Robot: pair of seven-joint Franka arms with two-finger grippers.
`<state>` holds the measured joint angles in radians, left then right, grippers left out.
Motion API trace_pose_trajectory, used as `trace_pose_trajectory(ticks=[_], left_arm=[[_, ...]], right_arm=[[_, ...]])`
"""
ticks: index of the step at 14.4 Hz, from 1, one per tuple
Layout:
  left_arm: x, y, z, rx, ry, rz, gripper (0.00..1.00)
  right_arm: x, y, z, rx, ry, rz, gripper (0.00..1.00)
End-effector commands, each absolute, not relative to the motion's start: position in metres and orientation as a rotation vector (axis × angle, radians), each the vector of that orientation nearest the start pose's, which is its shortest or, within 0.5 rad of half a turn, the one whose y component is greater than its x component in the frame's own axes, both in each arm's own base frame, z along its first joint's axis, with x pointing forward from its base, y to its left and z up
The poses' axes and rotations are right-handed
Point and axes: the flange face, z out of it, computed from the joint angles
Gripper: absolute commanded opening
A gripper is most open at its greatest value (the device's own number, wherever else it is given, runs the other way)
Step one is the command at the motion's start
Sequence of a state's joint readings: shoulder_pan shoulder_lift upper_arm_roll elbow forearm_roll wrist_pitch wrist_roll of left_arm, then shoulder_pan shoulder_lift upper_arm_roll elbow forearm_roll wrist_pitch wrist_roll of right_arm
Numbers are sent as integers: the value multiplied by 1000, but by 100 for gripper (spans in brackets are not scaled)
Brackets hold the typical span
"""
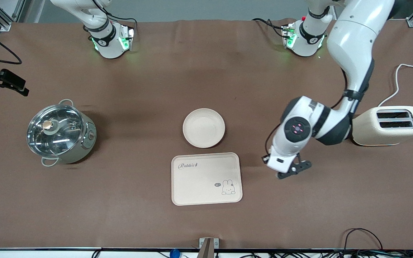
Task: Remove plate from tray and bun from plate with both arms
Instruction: 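Carry the bun with the left gripper toward the toaster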
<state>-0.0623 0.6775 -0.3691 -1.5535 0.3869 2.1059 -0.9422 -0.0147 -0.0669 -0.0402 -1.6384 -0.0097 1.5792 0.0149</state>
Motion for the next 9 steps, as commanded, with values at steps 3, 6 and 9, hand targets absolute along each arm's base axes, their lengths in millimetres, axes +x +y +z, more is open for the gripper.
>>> trace_pose_trajectory(ticks=[3, 6, 9], left_arm=[[655, -175, 212, -2955, -610, 44, 26], [655, -166, 191, -2960, -633, 75, 50], [660, -157, 200, -2959, -661, 58, 100]], right_arm=[[529, -30, 630, -3154, 106, -46, 100], [530, -35, 630, -3153, 123, -48, 100], [531, -34, 634, -3153, 125, -62, 100]])
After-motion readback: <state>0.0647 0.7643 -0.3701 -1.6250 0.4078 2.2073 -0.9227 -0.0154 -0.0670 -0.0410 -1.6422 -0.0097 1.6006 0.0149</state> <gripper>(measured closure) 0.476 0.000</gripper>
